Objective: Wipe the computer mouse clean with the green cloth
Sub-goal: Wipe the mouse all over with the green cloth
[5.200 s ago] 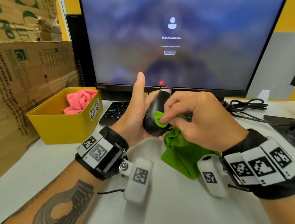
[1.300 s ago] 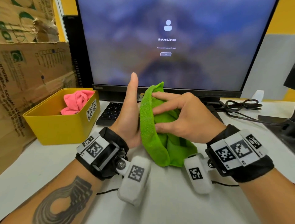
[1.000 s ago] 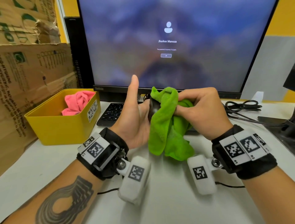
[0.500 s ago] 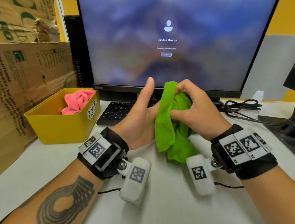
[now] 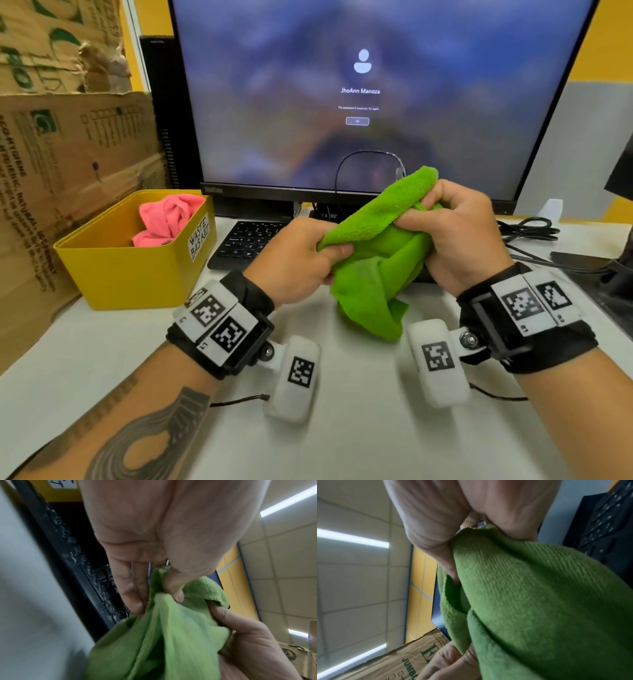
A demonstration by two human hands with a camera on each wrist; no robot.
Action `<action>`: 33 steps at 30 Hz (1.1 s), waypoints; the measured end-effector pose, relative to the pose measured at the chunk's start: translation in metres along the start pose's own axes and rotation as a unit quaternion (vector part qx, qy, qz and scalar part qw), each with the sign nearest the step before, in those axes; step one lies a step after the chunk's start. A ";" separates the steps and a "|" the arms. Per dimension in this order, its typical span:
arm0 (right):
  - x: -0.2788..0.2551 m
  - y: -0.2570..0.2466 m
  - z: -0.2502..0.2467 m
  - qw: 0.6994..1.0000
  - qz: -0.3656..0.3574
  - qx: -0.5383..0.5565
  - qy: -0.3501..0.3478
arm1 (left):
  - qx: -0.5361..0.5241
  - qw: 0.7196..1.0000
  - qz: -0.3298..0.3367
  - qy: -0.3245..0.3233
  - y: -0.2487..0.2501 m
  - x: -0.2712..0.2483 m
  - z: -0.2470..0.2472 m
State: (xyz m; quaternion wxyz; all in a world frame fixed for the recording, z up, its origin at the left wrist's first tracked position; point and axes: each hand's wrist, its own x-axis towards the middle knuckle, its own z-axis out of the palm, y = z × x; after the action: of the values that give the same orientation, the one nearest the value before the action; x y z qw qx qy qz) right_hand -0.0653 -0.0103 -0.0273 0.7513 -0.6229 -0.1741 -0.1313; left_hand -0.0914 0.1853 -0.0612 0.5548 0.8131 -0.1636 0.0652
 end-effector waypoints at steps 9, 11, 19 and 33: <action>-0.001 -0.001 -0.009 0.994 0.047 0.078 -0.053 | 0.093 0.991 0.007 0.097 0.013 -0.006 -0.020; -0.002 -0.003 -0.009 0.990 0.054 0.110 -0.069 | 0.087 0.993 0.006 0.082 0.016 -0.009 -0.020; -0.008 -0.003 -0.008 0.965 0.092 0.200 -0.139 | -0.004 0.996 0.003 0.090 0.020 -0.010 -0.014; -0.007 0.007 -0.001 0.980 0.073 0.118 -0.143 | -0.067 0.994 -0.028 0.076 0.025 -0.009 0.004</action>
State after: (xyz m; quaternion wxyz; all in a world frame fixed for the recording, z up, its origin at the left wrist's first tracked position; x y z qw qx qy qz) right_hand -0.0688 -0.0100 -0.0373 0.7940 -0.5536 -0.2485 0.0356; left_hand -0.1087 0.1750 -0.0438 0.6202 0.7713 -0.1022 0.1001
